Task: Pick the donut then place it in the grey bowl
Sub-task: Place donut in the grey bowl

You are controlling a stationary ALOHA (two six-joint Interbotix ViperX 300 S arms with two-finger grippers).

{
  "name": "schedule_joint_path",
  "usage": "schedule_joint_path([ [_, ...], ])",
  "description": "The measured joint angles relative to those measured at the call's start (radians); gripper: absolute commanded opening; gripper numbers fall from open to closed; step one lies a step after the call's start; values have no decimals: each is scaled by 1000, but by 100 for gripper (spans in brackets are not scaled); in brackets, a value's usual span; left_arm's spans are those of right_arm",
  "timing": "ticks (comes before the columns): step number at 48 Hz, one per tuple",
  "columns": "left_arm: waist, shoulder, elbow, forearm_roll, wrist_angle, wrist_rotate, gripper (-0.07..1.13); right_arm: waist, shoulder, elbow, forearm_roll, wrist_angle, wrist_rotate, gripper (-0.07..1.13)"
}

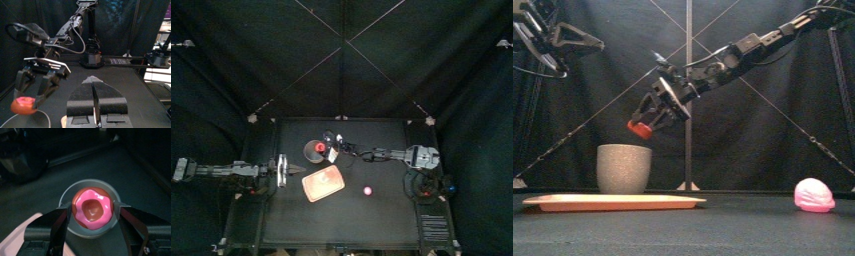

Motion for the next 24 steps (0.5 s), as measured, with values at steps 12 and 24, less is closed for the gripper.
schedule_joint_path([
  [12, 0, 0, 5, 0, 0, 0, 1, 0, 138, -236, 26, 339, 8, 64],
  [24, 0, 0, 18, 0, -2, 0, 1, -2, 239, -368, -11, 459, 17, 84],
])
